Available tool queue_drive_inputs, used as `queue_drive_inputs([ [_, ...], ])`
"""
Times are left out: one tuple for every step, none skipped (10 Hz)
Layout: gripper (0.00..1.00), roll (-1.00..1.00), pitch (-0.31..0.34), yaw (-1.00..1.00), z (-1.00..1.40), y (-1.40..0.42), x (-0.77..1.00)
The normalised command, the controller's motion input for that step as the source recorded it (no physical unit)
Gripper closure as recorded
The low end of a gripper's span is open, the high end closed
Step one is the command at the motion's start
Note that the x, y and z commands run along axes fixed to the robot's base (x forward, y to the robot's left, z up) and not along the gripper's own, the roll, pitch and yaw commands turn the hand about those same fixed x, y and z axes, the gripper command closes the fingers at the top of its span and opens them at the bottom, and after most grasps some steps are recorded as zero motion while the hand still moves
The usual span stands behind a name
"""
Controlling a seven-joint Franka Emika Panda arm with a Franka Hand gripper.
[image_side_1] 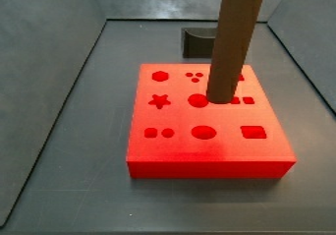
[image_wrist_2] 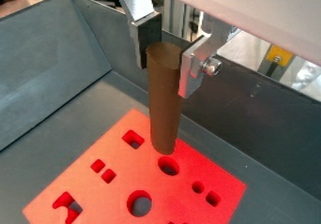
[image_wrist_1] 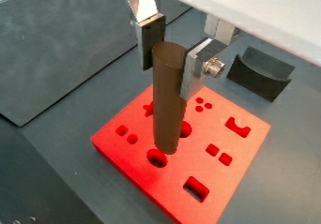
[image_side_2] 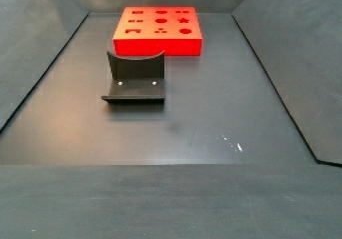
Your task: Insert the oval object.
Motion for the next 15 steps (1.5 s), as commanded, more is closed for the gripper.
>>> queue_drive_inputs([
  [1.00,0.38,0.209,0.04,0.05,-0.20,0.59],
  [1.00,0.28,0.170,0.00,0.00,-0.14,0.40],
  [1.00,0.09,0.053,0.00,0.00,0.00,0.10],
  [1.00,0.06,0.000,0.00,0.00,0.00,0.00],
  [1.00,0.07,0.001,0.00,-0.13,0.00,0.02],
  [1.00,0.02,0.000,0.00,-0.37,0.00,0.04],
  [1.00,0.03,0.000,0.00,-0.40,0.00,0.14],
  [1.00,0.13,0.030,0.00,-0.22,-0.05,0.27],
  [1.00,0.11,0.034,0.00,-0.21,-0.01,0.22],
  [1.00,0.12,0.020,0.00,-0.22,0.00,0.00],
  [1.00,0.09,0.000,0.04,-0.23,0.00,-0.23],
  [1.00,0.05,0.000,0.01,-0.25,0.00,-0.37],
  [1.00,0.01,0.000,0.03,-0.26,0.00,-0.27],
  [1.00,-0.01,-0.043,0.07,-0.25,0.00,-0.08],
  [1.00,-0.03,-0.046,0.02,-0.22,0.00,0.00],
])
